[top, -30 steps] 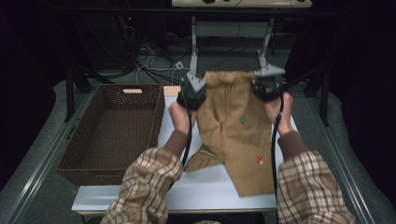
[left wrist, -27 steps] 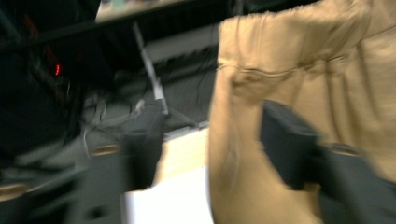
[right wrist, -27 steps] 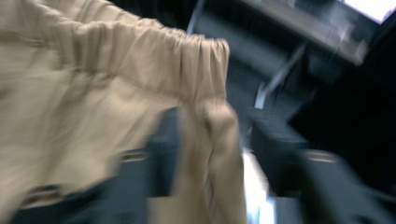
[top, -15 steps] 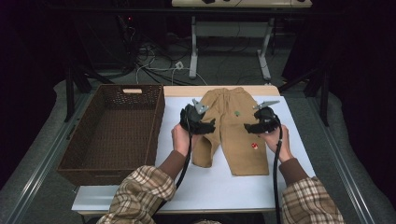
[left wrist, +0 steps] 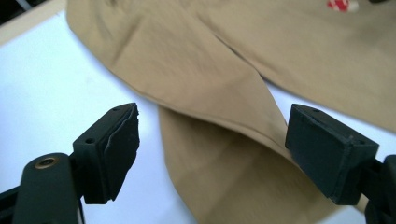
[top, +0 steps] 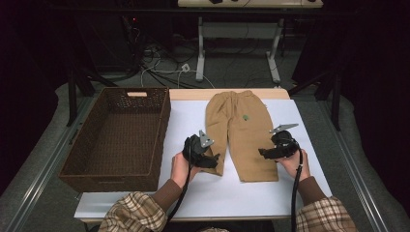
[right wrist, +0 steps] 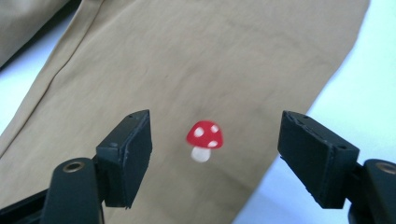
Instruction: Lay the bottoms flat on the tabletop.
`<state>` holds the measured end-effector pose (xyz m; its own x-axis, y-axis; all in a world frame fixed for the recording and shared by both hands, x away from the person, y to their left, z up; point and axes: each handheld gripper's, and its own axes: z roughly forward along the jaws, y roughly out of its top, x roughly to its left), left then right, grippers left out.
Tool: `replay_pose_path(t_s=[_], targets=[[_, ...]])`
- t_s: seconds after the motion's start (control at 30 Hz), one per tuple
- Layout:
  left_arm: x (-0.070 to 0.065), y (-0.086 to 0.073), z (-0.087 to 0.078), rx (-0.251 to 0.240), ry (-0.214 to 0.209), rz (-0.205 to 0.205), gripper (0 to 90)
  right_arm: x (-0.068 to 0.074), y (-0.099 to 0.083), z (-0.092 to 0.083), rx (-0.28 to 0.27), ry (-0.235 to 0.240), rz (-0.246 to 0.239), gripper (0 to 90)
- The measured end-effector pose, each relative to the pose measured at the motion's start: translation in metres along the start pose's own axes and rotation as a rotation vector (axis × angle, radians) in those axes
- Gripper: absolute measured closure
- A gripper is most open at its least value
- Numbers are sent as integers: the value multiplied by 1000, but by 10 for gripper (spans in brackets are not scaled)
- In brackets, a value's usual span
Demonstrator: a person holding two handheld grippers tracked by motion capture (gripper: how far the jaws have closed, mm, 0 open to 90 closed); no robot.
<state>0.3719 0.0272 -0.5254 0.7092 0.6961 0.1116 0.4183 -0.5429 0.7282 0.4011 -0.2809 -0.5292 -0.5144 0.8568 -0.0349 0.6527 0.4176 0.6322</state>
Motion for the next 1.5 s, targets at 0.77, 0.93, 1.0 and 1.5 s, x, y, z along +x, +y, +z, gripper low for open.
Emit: replay_pose_path(t_s=[0.77, 0.93, 1.0, 1.5], targets=[[-36, -12, -11, 74, -149, 83, 178, -2, -24, -2, 33, -37, 49, 373], [-35, -14, -7, 87, -148, 85, 253, -7, -26, 1, 43, -30, 83, 431], [-34, -14, -6, 76, -145, 97, 313, -9, -27, 2, 33, -12, 100, 454], [-19, -21, 1, 52, -181, 53, 710, -11, -28, 3, -3, -18, 124, 704]])
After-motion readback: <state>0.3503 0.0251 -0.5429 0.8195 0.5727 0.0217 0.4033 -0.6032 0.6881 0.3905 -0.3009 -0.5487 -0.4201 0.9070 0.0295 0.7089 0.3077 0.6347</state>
